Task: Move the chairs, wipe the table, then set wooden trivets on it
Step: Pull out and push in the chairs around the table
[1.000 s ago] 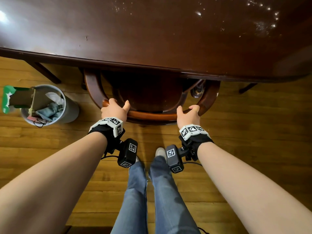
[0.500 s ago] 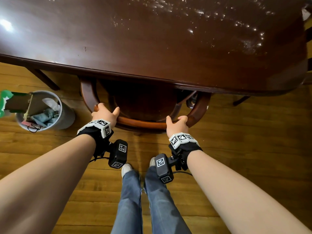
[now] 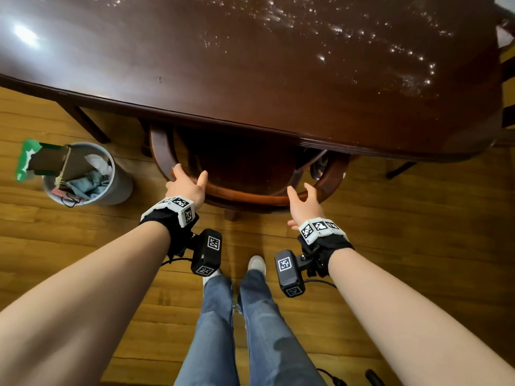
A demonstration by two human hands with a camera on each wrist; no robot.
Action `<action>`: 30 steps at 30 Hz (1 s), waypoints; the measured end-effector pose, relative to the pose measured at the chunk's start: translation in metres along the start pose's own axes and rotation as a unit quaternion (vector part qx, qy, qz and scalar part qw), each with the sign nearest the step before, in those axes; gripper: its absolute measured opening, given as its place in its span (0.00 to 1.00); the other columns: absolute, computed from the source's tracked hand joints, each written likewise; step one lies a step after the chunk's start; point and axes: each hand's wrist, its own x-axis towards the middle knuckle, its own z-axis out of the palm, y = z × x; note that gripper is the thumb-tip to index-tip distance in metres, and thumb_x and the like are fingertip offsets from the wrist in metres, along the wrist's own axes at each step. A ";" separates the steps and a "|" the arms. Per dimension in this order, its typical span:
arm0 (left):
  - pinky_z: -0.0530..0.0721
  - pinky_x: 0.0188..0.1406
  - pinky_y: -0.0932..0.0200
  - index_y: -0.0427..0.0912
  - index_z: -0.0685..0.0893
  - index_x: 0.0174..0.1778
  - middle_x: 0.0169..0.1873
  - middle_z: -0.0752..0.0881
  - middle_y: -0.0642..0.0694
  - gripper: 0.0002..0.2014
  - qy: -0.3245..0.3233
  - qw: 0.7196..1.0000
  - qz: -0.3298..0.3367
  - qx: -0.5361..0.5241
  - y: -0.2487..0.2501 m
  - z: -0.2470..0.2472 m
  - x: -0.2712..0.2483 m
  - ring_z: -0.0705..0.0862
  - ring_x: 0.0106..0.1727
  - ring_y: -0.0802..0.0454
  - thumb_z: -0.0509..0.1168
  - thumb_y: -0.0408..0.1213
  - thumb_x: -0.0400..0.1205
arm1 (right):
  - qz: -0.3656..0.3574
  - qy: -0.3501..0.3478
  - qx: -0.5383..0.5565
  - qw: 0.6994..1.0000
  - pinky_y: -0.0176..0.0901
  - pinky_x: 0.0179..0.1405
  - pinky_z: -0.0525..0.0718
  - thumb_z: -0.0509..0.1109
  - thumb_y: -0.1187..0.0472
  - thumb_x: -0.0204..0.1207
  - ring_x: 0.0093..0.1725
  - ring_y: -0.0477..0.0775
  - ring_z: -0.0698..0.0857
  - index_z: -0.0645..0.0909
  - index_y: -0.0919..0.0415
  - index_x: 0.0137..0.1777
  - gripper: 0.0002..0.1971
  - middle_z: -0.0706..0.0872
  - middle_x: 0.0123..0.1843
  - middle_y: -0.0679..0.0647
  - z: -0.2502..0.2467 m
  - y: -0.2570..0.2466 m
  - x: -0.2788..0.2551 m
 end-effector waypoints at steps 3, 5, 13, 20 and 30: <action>0.76 0.62 0.43 0.47 0.53 0.82 0.73 0.69 0.32 0.34 0.001 0.999 0.017 -0.035 -0.007 -0.005 -0.016 0.77 0.66 0.30 0.55 0.56 0.83 | -0.035 -0.018 -0.022 0.999 0.52 0.45 0.90 0.57 0.39 0.79 0.40 0.54 0.90 0.63 0.42 0.76 0.26 0.87 0.48 0.53 0.001 -0.003 -0.015; 0.76 0.65 0.42 0.48 0.54 0.82 0.72 0.70 0.33 0.33 -0.006 0.998 0.026 -0.060 -0.012 -0.012 -0.024 0.78 0.66 0.32 0.56 0.55 0.83 | -0.064 -0.031 -0.045 0.996 0.53 0.48 0.89 0.58 0.41 0.79 0.43 0.56 0.89 0.65 0.44 0.73 0.24 0.88 0.49 0.55 0.009 -0.010 -0.023; 0.76 0.68 0.49 0.42 0.77 0.69 0.66 0.76 0.33 0.17 0.028 0.992 0.037 -0.117 -0.067 -0.055 -0.037 0.81 0.61 0.38 0.55 0.41 0.85 | -0.186 -0.100 -0.115 0.971 0.54 0.55 0.86 0.61 0.48 0.78 0.47 0.59 0.89 0.68 0.50 0.70 0.21 0.89 0.50 0.56 0.074 -0.078 -0.051; 0.79 0.56 0.52 0.41 0.83 0.61 0.59 0.83 0.34 0.14 0.097 0.980 -0.041 -0.171 -0.161 -0.111 -0.047 0.83 0.56 0.38 0.57 0.38 0.85 | -0.259 -0.201 -0.232 0.916 0.57 0.61 0.83 0.59 0.46 0.67 0.55 0.63 0.87 0.70 0.52 0.64 0.25 0.88 0.57 0.59 0.175 -0.126 -0.105; 0.79 0.51 0.52 0.35 0.84 0.58 0.56 0.85 0.30 0.12 0.165 0.943 -0.114 -0.267 -0.318 -0.214 -0.041 0.83 0.57 0.34 0.60 0.34 0.84 | -0.329 -0.267 -0.366 0.828 0.45 0.62 0.74 0.63 0.55 0.79 0.67 0.63 0.79 0.72 0.60 0.70 0.21 0.80 0.68 0.61 0.337 -0.193 -0.224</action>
